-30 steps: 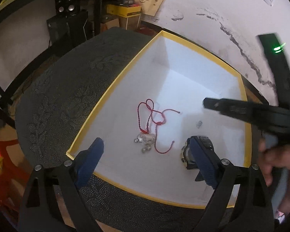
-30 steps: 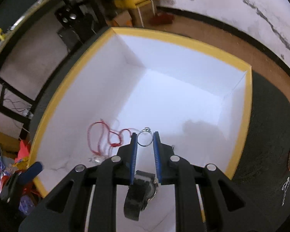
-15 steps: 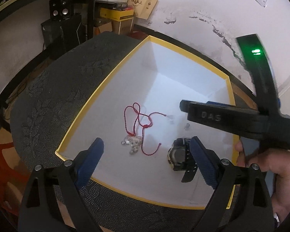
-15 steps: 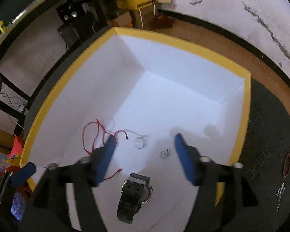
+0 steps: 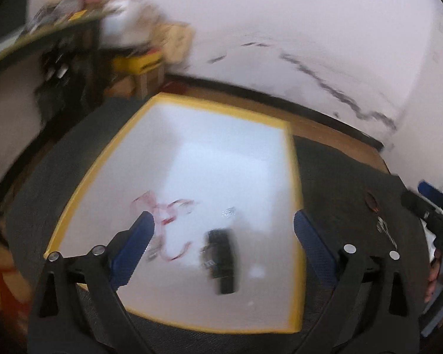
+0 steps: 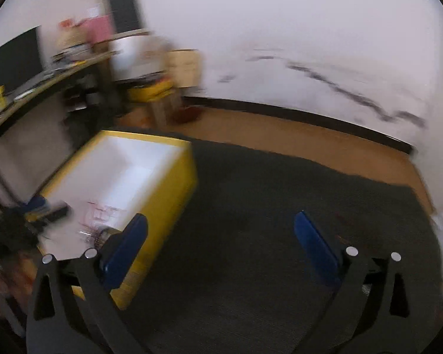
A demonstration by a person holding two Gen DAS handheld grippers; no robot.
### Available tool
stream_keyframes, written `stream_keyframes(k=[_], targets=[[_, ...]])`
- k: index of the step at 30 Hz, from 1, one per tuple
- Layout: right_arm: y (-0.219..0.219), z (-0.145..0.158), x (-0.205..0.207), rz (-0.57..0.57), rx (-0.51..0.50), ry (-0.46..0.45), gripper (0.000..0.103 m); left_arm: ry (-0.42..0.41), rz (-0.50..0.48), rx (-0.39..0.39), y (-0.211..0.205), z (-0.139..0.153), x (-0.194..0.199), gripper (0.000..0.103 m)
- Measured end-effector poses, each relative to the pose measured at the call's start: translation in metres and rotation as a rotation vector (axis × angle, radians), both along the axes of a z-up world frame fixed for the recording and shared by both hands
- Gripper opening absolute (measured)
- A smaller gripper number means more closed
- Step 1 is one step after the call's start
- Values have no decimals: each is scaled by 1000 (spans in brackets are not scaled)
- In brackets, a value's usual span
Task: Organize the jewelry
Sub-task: 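Move both tools away from the box toward the bracelet and chain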
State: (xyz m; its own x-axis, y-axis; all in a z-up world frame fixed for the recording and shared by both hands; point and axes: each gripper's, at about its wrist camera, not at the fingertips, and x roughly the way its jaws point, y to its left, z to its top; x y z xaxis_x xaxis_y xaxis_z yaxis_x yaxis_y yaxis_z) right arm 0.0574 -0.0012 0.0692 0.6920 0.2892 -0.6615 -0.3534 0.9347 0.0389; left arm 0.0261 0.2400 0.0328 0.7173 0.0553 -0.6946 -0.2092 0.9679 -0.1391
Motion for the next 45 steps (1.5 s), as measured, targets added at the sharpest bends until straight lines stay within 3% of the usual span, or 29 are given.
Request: stream_keyframes(k=[4, 8, 14, 17, 29, 38, 45], targets=[[-93, -34, -14, -196, -5, 39, 96, -47, -120, 46, -60, 7, 13, 93], [-149, -45, -16, -296, 26, 93, 96, -42, -251, 85, -129, 2, 32, 93], [-207, -56, -22, -376, 77, 139, 96, -18, -359, 127, -199, -19, 55, 93], [-214, -59, -25, -383, 62, 147, 96, -21, -365, 164, -221, -27, 59, 93], [-229, -48, -28, -368, 73, 118, 96, 53, -386, 141, -262, -51, 83, 93], [-253, -44, -29, -423, 96, 114, 96, 156, -420, 148, -314, -91, 129, 93], [-265, -47, -27, -440, 106, 125, 96, 176, -419, 148, -346, -115, 172, 93]])
